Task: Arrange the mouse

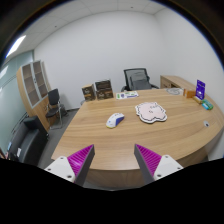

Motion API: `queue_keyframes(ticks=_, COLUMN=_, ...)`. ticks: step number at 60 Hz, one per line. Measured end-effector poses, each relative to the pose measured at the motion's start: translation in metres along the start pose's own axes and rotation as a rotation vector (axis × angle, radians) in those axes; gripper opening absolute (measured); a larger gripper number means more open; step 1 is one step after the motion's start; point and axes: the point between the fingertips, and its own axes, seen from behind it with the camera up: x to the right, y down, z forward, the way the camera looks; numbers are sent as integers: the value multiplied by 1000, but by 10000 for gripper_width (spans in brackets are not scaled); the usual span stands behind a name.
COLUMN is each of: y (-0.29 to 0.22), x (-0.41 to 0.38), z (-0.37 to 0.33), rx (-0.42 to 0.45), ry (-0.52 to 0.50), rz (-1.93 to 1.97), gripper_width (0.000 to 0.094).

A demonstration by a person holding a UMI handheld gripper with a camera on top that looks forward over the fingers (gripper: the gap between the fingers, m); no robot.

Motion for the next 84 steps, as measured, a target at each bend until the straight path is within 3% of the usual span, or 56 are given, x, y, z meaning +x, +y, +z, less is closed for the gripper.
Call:
queue_keyframes(ticks=8, y=-15, x=-21, z=26, rx=30, ry=39, rz=-11, gripper_width=831)
queue_keyframes(ticks=18, y=-11, x=-47, z=94, rx=-14, ry=53, rz=-19, gripper_width=832)
queue_keyframes(ticks=22, y=6, x=-74, z=203, rx=-15, ry=33, rz=-24, gripper_width=830)
queue_keyframes(ticks=27, y=10, x=-76, z=259, rx=-27, ry=13, rz=-33, gripper_width=831)
queue_keyframes(ticks=60, y=-42, x=-55, z=421, rx=-82, ry=-55, rz=-124, gripper_width=812)
queue_keyframes(ticks=66, y=-46, x=-58, z=438, rx=-81, ry=-34, rz=-176, gripper_width=716)
queue_keyframes(ticks=71, y=-46, x=-61, z=444, rx=-77, ry=-25, rz=-201, gripper_width=530)
queue_keyframes(ticks=84, y=-46, x=-63, z=439, rx=-179, ry=39, rz=-222, gripper_width=358)
